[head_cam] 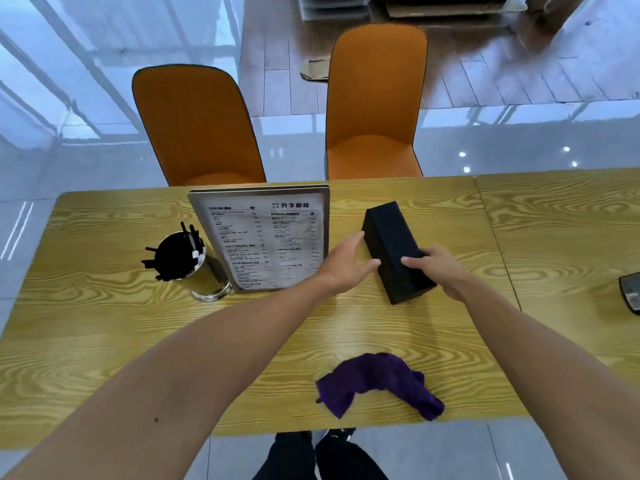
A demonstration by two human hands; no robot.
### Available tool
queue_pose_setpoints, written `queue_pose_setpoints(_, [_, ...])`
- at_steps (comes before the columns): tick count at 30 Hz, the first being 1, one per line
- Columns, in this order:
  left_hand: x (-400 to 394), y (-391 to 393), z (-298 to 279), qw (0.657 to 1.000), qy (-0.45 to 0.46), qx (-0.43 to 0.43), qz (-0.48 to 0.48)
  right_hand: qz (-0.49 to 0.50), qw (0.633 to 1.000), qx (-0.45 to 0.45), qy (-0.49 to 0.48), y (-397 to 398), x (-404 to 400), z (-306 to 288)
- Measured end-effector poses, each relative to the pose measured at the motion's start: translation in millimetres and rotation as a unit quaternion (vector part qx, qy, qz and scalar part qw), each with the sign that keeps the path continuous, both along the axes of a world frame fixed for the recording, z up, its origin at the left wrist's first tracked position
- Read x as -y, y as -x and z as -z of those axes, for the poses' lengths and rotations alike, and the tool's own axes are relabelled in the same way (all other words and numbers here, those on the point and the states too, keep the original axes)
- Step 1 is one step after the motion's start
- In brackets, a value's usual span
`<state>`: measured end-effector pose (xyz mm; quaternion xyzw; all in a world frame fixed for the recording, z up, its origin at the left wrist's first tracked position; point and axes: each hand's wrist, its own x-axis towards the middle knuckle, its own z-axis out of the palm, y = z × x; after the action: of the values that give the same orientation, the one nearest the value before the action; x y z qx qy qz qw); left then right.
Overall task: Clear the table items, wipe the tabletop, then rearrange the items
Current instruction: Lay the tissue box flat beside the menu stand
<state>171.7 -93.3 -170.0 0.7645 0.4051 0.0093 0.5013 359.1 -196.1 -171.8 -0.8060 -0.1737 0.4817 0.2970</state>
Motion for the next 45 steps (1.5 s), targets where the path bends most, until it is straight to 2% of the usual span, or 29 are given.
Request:
queue_pose_setpoints(3, [-4.1,-12.0,7.3,1.000,-0.008,-0.002,-0.010,-0.042,0.999,0.009,-0.011,-3.5,2.5,10.1])
queue_pose_setpoints(6, [-1.5,-21.3,11.3,0.999,-0.029,-0.004,-0.045,-0.134,0.985,0.106,-0.001,-1.5,5.7,18.7])
queue_pose_setpoints(7, [1.2,-22.8,12.8,0.998,-0.034,-0.009,-0.052,-0.191,0.968,0.160,0.010,-0.2,8.3,21.1])
queue_pose_setpoints(9, [6.9,-22.9,18.4,0.998,-0.025,-0.030,-0.051,-0.316,0.906,0.279,0.045,3.6,14.7,23.0])
queue_pose_setpoints(11, [13.1,-20.1,30.3,0.998,-0.005,-0.049,-0.050,-0.385,0.854,0.346,0.059,10.5,23.8,26.8])
queue_pose_setpoints(15, [31.1,-9.2,54.4,0.995,0.021,-0.080,-0.060,-0.418,0.814,0.399,0.053,25.0,48.0,48.1])
queue_pose_setpoints(17, [38.8,-2.2,60.7,0.994,0.014,-0.084,-0.062,-0.420,0.807,0.413,0.046,31.2,59.6,56.4])
queue_pose_setpoints(20, [42.4,6.2,67.9,0.991,0.033,-0.080,-0.107,-0.355,0.854,0.380,-0.016,34.6,76.2,62.6])
queue_pose_setpoints(22, [42.5,10.1,72.1,0.984,0.051,-0.089,-0.149,-0.268,0.882,0.385,-0.054,33.9,84.9,62.1])
queue_pose_setpoints(24, [42.5,13.5,75.9,0.979,0.059,-0.085,-0.177,-0.162,0.908,0.384,-0.043,32.1,87.7,58.5])
queue_pose_setpoints(27, [43.3,19.0,77.5,0.974,0.071,-0.060,-0.205,0.009,0.971,0.238,0.033,24.7,80.2,55.2])
queue_pose_setpoints(29, [43.3,21.6,77.0,0.971,0.080,-0.049,-0.220,0.061,0.984,0.161,0.050,20.1,72.7,58.3])
queue_pose_setpoints(33, [43.5,26.4,76.9,0.961,0.089,-0.041,-0.257,0.073,0.987,0.142,0.027,20.0,59.3,62.6])
queue_pose_setpoints(45, [41.1,47.1,80.9,0.953,0.064,-0.036,-0.293,-0.004,0.986,0.166,0.009,28.8,36.1,71.6])
